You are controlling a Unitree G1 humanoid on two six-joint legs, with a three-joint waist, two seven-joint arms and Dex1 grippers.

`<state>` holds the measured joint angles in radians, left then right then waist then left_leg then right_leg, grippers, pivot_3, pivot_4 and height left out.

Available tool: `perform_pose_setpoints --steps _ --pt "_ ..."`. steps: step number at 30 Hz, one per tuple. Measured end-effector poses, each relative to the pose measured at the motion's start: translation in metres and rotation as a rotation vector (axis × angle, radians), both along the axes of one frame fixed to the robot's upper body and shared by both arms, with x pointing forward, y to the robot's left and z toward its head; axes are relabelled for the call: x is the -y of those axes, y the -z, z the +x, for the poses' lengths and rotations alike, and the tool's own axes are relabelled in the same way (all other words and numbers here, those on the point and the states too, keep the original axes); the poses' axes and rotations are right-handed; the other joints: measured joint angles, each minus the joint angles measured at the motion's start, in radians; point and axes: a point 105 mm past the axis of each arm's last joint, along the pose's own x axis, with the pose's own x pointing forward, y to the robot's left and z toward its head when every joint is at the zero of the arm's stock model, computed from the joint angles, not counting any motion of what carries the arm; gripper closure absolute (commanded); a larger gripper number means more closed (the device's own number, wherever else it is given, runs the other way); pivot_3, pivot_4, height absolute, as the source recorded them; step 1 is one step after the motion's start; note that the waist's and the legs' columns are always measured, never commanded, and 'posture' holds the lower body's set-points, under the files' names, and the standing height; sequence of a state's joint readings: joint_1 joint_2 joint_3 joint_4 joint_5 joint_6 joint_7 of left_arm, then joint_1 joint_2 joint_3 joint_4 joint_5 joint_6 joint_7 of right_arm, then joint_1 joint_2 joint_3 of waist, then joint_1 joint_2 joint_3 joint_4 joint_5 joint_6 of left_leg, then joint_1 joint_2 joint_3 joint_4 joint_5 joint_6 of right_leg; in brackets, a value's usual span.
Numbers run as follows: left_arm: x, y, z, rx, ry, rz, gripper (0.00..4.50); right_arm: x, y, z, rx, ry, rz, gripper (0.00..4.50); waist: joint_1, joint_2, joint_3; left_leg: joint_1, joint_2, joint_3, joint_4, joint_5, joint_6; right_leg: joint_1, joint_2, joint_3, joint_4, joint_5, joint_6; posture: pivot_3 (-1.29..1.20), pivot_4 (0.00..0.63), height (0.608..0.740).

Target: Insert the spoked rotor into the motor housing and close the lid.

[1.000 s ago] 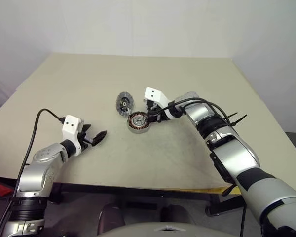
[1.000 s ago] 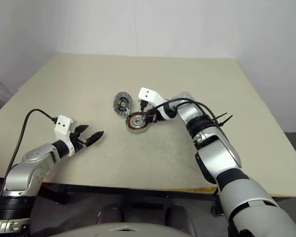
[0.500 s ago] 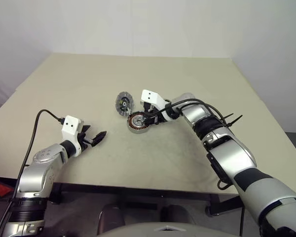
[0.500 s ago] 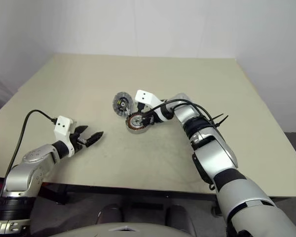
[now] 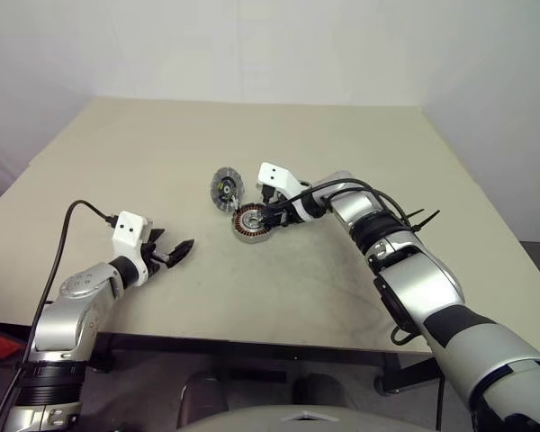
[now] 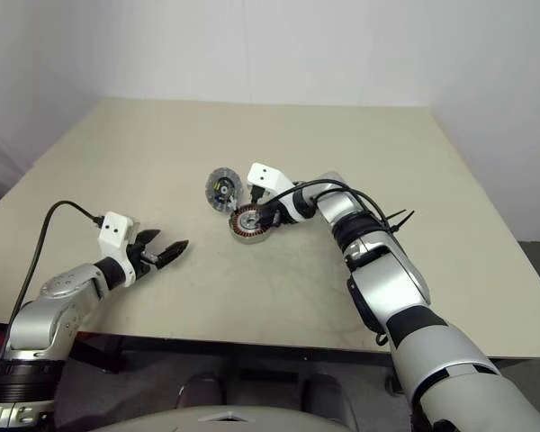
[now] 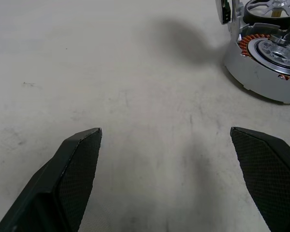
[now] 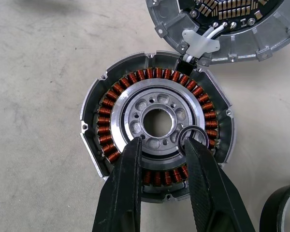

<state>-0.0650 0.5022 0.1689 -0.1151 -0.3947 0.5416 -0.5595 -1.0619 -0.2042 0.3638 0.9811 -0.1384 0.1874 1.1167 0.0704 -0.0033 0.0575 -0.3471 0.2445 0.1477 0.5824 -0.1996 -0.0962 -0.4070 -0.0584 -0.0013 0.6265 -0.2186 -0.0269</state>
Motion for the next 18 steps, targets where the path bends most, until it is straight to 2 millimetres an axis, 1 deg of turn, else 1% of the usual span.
perform_pose_setpoints --steps 7,12,18 --pt "0.000 0.000 0.000 0.001 -0.001 0.001 0.00 -0.006 0.000 -0.005 -0.012 -0.023 0.009 2.94 0.000 0.000 0.000 0.000 0.000 0.000 0.000 0.000 0.000 0.000 0.000 0.000 -0.001 0.000 0.000 0.00 0.000 0.740" --pt "-0.002 -0.001 0.000 0.003 -0.005 0.003 0.00 -0.012 0.002 -0.014 -0.033 -0.058 0.024 2.94 0.001 0.000 0.000 0.000 0.000 0.000 0.000 0.000 0.000 0.000 0.000 0.000 0.000 0.000 0.000 0.00 0.000 0.740" --pt "-0.006 -0.003 0.001 0.011 -0.019 0.005 0.00 -0.014 0.001 -0.016 -0.042 -0.050 0.027 2.94 0.000 0.000 0.000 0.000 0.000 0.000 0.000 0.000 0.000 0.000 0.000 0.000 0.000 0.000 0.000 0.00 0.000 0.740"
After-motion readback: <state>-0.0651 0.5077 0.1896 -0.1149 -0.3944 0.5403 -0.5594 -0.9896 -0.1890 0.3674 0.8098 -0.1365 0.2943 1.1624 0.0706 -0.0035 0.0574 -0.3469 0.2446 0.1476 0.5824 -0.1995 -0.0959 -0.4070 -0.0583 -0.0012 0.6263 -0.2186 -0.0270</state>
